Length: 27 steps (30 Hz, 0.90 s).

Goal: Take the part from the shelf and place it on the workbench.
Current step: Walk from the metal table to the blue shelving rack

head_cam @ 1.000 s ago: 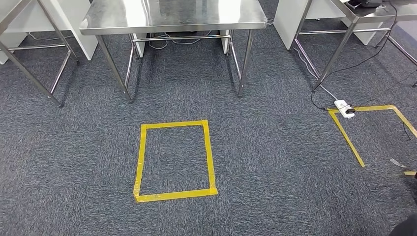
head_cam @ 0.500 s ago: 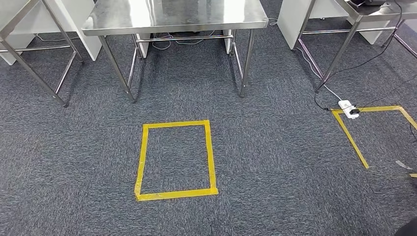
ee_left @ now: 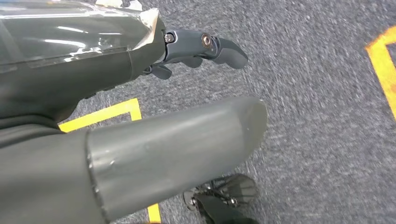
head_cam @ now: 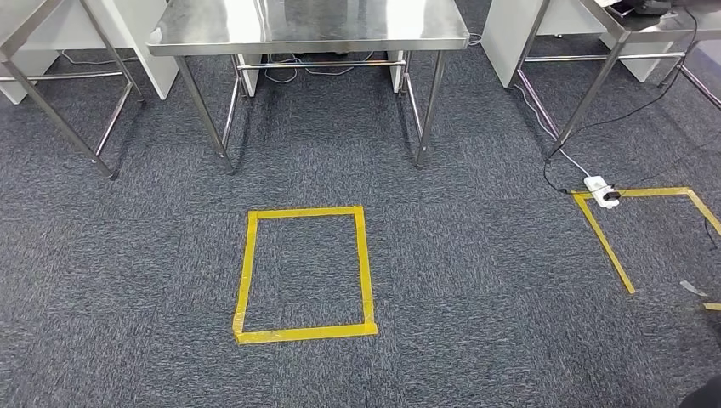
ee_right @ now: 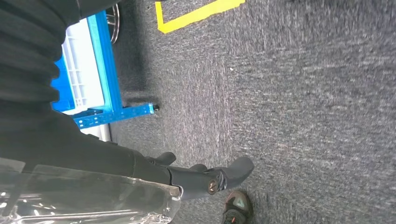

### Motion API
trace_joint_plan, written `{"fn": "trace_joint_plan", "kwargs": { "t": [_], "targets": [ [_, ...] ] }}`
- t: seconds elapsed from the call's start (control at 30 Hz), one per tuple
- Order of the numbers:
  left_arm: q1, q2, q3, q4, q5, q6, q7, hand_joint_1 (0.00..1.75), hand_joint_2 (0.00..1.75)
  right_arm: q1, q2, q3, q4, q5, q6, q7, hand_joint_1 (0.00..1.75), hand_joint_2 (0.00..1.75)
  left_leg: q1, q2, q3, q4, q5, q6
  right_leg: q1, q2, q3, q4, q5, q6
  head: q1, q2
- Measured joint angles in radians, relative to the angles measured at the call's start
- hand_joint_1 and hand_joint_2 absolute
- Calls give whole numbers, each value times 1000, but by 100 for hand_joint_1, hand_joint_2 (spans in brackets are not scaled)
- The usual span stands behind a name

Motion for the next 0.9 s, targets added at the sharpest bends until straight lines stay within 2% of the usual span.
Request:
{"fn": "trace_joint_plan", "kwargs": {
  "t": [0.03,0.1,0.13,0.17,0.2,0.23,0.27,0.3,0.33,0.37,0.4,0.47,0.5,0.57,0.63,0.67,0.7,0.73,0.8,0.83,0.87,0.9],
  "targets": [
    [0,0,0,0,0,0,0,0,0,0,0,0,0,0,0,0,0,175,2,-3,2,-7,6,5,0,2,-18,37,-21,-1,2,0],
    [-1,-1,0,0,0,0,0,0,0,1,-1,0,0,0,0,0,0,175,3,-8,-2,-11,11,11,-2,8,-80,167,-81,-7,5,0],
    [0,-1,0,0,0,0,0,0,0,1,-1,0,0,0,0,0,0,175,2,-11,-4,-10,12,11,-3,10,-110,231,-104,-7,7,0],
    [1,-1,0,0,0,0,0,0,0,2,-1,0,0,0,0,0,0,175,2,-15,-5,-10,12,12,-4,11,-126,266,-113,-2,7,0],
    [2,-1,0,0,0,0,0,0,0,3,-2,0,0,0,0,0,0,175,2,-19,-5,-9,13,11,-4,11,-121,261,-104,5,7,0],
    [2,-2,0,0,0,0,0,0,0,3,-3,0,0,0,0,0,0,175,2,-25,-5,-8,13,11,-4,13,-96,214,-81,14,8,0],
    [2,-3,0,0,0,0,0,0,0,3,-4,0,0,1,0,1,0,175,2,-30,-4,-6,12,9,-5,17,-56,138,-50,22,8,0],
    [2,-3,0,0,0,0,0,0,0,2,-4,1,0,1,0,1,0,175,0,-35,-5,-2,11,6,-5,23,-20,65,-25,24,8,0],
    [2,-4,0,0,0,0,1,0,0,2,-5,1,0,1,0,2,0,175,-3,-39,-6,1,9,2,-4,27,6,11,-8,22,9,0],
    [2,-4,0,0,0,1,1,0,0,1,-5,1,0,1,0,3,0,175,-5,-43,-8,4,8,-3,-3,30,20,-19,0,17,9,0],
    [3,-4,0,0,0,2,1,0,0,1,-4,1,0,1,0,4,0,175,-7,-45,-10,6,8,-8,-1,30,22,-25,2,10,8,0],
    [4,-3,0,0,0,3,2,0,0,0,-3,2,0,1,0,8,0,175,-4,-46,-14,10,6,-16,-7,24,25,-27,7,-1,8,0],
    [5,-3,0,0,0,4,2,0,0,0,-3,2,0,1,0,9,0,175,-1,-42,-20,25,-6,-21,-11,20,25,-28,10,-8,5,0],
    [4,-2,0,0,0,5,2,0,0,0,-2,2,0,1,1,10,0,175,6,-28,-60,115,-61,-34,-14,12,25,-30,12,-22,-1,0],
    [5,-2,0,0,0,6,2,0,0,1,-2,3,0,1,1,10,0,175,12,-18,-126,252,-124,-45,-13,4,23,-29,12,-28,-5,0],
    [6,-3,0,0,0,6,2,0,0,2,-2,3,0,1,1,10,0,175,15,-15,-148,296,-136,-49,-12,-1,23,-29,12,-28,-5,0],
    [6,-3,0,0,0,6,2,0,0,2,-2,3,0,1,2,10,0,175,17,-13,-151,301,-126,-50,-12,-5,23,-29,12,-27,-5,0],
    [7,-3,0,0,0,6,2,0,0,1,-2,3,0,1,2,10,0,175,19,-10,-133,263,-98,-50,-12,-9,24,-29,11,-27,-5,0],
    [6,-3,0,0,0,6,1,0,0,0,-1,3,0,1,4,11,0,175,19,10,-59,115,-30,-43,-10,-15,26,-29,11,-26,-6,0],
    [5,-2,0,0,0,6,1,0,0,-1,-1,3,0,1,5,12,0,175,17,18,-29,55,-10,-39,-7,-18,27,-29,10,-24,-5,0],
    [4,-2,0,0,0,6,0,0,0,-2,-1,3,0,0,6,12,0,175,13,24,-13,20,-2,-34,-5,-21,26,-29,9,-20,-5,0],
    [4,-2,0,0,0,6,0,0,0,-2,-1,3,0,0,8,12,0,175,9,25,-10,10,-4,-30,-3,-24,26,-30,9,-15,-5,0]
  ]
}}
